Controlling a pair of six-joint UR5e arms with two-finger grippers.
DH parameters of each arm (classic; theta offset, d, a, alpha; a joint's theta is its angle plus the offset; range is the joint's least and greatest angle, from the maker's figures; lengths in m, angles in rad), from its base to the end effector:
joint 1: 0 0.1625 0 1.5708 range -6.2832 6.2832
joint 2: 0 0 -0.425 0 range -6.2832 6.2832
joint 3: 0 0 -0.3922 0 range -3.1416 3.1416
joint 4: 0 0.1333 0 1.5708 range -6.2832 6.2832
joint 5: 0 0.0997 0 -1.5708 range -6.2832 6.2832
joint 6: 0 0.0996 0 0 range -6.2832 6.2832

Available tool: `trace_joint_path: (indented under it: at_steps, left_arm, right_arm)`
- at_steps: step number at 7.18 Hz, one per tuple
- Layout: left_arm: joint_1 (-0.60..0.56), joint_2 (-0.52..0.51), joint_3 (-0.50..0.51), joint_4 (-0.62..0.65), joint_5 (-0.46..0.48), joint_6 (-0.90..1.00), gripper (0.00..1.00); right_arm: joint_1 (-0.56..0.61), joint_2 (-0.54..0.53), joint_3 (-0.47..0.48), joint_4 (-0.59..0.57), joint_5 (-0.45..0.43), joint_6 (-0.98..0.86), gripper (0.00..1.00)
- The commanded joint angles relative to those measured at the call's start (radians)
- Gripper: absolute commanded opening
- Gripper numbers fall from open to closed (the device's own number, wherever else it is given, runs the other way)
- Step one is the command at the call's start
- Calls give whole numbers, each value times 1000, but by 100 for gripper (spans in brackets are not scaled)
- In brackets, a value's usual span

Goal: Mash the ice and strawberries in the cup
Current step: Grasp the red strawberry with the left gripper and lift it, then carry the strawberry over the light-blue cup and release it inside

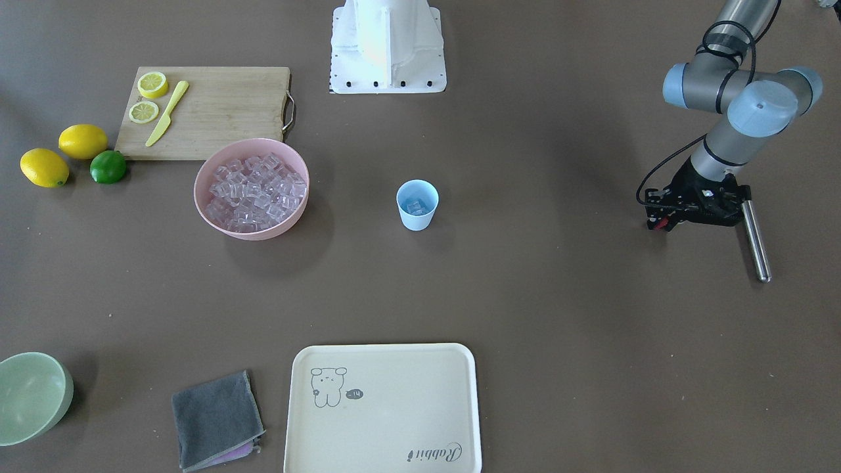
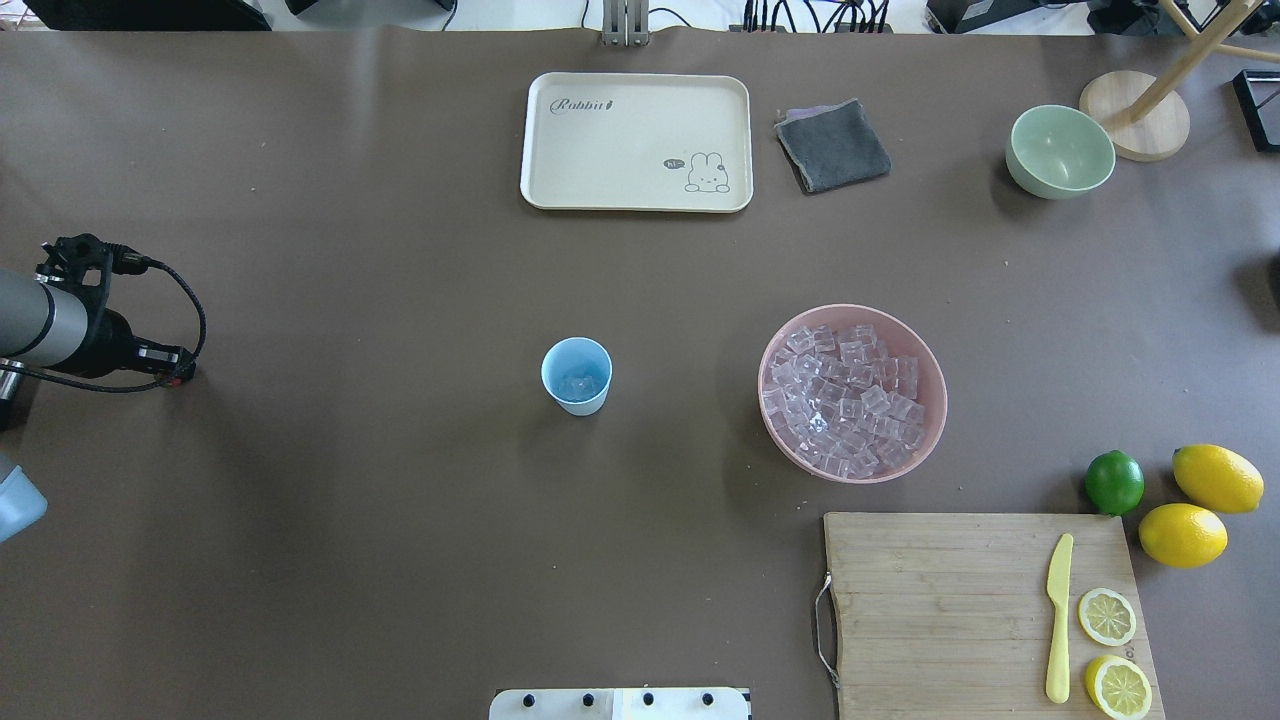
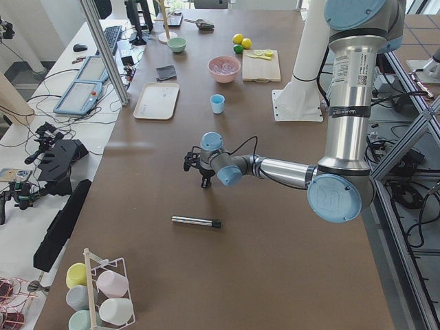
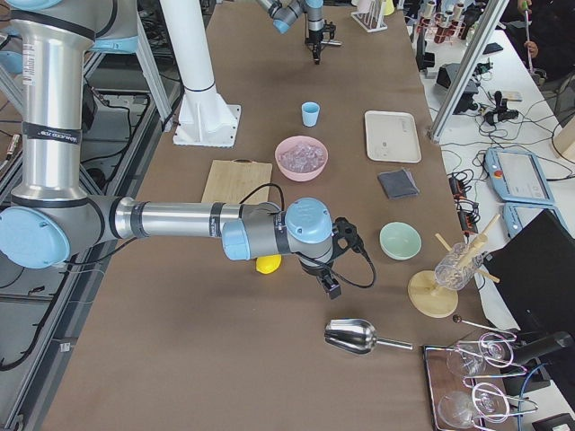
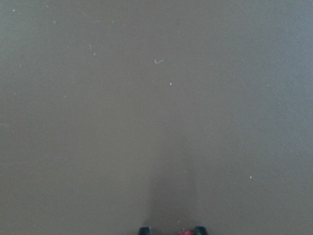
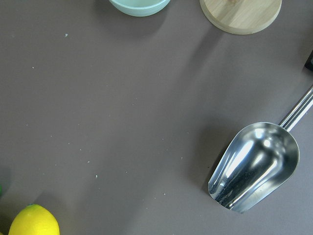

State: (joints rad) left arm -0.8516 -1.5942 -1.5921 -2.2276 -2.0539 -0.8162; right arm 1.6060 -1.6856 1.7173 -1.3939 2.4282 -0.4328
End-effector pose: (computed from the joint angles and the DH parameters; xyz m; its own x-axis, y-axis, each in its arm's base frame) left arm 0.2869 -0.4597 0.5729 0.6877 0.1354 -0.7132 -0.0032 0.9830 0.1836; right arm 0.0739 -0.4520 0.6154 0.6131 -0.5312 0.5847 0.2454 0.8316 0.4983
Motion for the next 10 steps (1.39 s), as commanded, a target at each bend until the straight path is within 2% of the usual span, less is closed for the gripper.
trace_joint_path:
  at_steps: [1,2,3,5,6,8,9,10]
  left_arm:
    - [-33,-21,-82,100,-40,5,11]
    - [-40,-59,-106,136,-43,3,11]
    - [-43,-134,-133,235,-49,-3,11]
    - [-40,-321,-196,511,-48,-50,11]
    - [-26,-431,-195,593,-48,-136,11]
    - [78,-519,-195,611,-22,-310,11]
    - [162,-589,-193,611,62,-442,12]
    - [204,-622,-193,609,86,-522,12]
  right_arm:
    - [2,-3,1,3,2,0,99]
    - [2,-6,1,4,2,0,99]
    - [3,-3,-1,3,3,0,99]
    - [3,7,-4,-5,3,0,99]
    - [3,6,-2,-7,3,0,99]
    - [5,12,-5,-7,2,6,99]
    - [17,8,2,-11,12,2,99]
    - [23,-8,10,-11,29,3,99]
